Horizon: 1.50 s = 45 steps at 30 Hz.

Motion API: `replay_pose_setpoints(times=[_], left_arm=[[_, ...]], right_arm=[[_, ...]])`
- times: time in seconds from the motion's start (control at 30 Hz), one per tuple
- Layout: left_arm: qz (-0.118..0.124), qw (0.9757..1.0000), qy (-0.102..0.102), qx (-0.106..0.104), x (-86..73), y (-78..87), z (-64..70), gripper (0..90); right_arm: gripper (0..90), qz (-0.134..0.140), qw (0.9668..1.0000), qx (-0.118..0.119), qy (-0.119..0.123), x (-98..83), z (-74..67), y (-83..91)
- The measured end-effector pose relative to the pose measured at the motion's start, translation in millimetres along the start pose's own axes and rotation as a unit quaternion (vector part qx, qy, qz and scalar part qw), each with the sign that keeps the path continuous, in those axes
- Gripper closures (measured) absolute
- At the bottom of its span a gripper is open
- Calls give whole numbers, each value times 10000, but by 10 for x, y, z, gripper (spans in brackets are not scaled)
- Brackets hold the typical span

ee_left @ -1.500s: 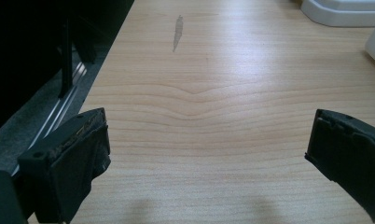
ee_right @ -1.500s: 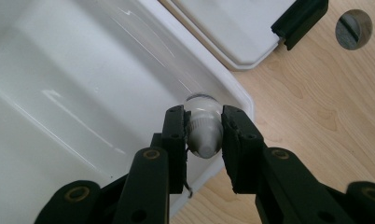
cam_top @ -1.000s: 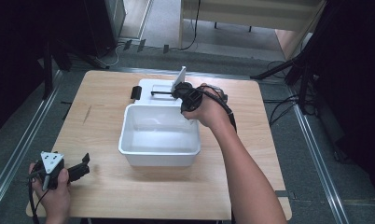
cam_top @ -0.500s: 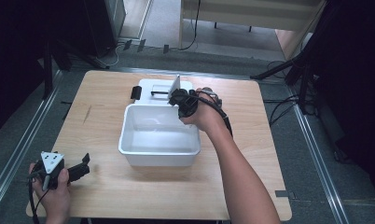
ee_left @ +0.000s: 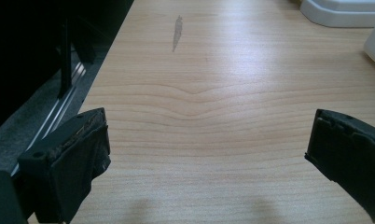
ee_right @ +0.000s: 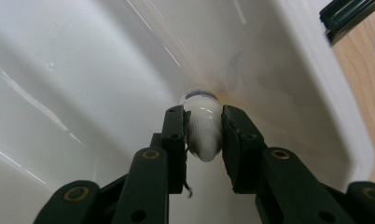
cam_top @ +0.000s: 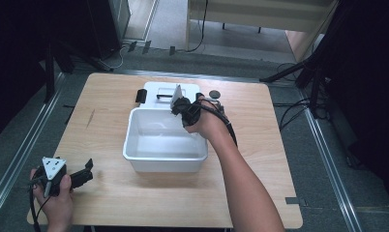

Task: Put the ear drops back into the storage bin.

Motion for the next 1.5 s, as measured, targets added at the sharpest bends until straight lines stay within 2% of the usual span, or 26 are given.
replay_pose_setpoints(times=[0.27, 0.37, 0.6, 0.7, 0.9, 1.03, 1.23, 1.37, 1.5], left_arm=[[9, 10000, 4, 1, 0, 0, 1, 0], [16, 10000, 4, 1, 0, -1, 1, 0], [7, 10000, 4, -5, 0, 1, 1, 0], [7, 10000, 5, -5, 0, 1, 0, 0], [12, 10000, 1, 0, 0, -1, 1, 0], [6, 10000, -7, 6, 0, 0, 2, 0], [9, 10000, -5, 17, 1, -2, 4, 0], [7, 10000, -18, 16, 1, -1, 4, 0], [12, 10000, -25, 17, 2, -3, 4, 0]], right_arm=[[710, 34, 10000, -78, 2, 7, 9, -15], [698, 9, 9994, -355, -2, -5, 36, -30], [696, 18, 9994, -339, -41, -9, 30, -42], [662, 27, 9997, -241, -69, -11, 28, -35], [496, 105, 9999, 72, -94, -36, 11, 20], [378, 326, 9991, 114, -256, -38, 31, 136], [164, 582, 9958, 394, -581, -47, 48, 337], [119, 671, 9945, 391, -698, -93, 90, 435], [21, 740, 9921, 392, -929, -171, 188, 496]])
Point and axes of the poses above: each handheld gripper's, and its own axes: y roughly backward along the jaws, x roughly out of its top, z roughly to its right, the point moved 5 cm from there along -y, roughly forward along the jaws, and after that the axes turned 9 degrees about -x, right-handed, at the moved point
